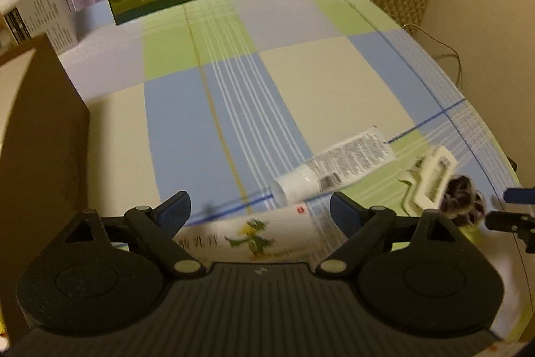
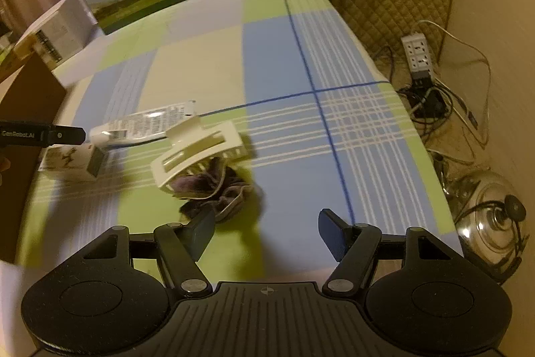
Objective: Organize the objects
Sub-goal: 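Grasp the white ointment box with the left tool while the right tool grasps the brown scrunchie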
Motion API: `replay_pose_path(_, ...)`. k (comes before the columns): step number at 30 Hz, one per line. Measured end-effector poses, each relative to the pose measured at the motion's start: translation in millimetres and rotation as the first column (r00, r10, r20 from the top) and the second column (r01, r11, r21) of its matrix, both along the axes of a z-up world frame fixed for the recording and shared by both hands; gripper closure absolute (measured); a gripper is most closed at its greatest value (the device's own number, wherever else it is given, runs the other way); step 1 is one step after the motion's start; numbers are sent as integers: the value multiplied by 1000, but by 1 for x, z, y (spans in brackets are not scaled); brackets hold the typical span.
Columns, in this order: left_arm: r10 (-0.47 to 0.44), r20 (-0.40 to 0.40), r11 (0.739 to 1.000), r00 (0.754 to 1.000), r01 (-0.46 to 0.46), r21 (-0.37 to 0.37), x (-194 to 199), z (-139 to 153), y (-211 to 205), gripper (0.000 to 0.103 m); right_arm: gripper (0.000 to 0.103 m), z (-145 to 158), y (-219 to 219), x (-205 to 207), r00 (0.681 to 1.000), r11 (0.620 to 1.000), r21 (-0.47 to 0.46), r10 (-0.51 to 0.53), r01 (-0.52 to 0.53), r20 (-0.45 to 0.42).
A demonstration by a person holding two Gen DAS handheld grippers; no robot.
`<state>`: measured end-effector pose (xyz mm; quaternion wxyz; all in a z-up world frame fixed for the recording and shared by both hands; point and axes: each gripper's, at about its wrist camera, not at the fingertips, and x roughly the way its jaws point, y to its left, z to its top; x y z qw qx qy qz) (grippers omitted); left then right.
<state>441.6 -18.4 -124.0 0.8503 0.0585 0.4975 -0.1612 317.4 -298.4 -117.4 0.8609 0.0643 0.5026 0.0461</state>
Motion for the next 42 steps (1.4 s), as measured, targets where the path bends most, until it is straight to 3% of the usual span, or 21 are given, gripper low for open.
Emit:
replay_pose_path(9,60,-128,997,990,-66,-48,17,-24,14,15,37,-3,-4,2,1000,1000,0,-24,24,-12)
replay_pose_path(19,144,-183,984,972,-161,-81,-30,-22,23,15,37,-4,1,0,1000,1000,10,8,-8,-6)
replay_pose_path(25,135,-161,989,978,-143,-38,-61,-23,18,16,37,-3,3,-4,1000,1000,15,20,-20,-3)
replay_pose_path(32,123,-142,990,982,-131,-45,-78,-22,0,41,37,-5,5,-13,1000,999,15,31,-30,-1)
replay_pose_path(42,129,-96,991,987,-130,-4,-67,-24,-24,45,37,-7,16,-13,988,991,-6,132,-132,74)
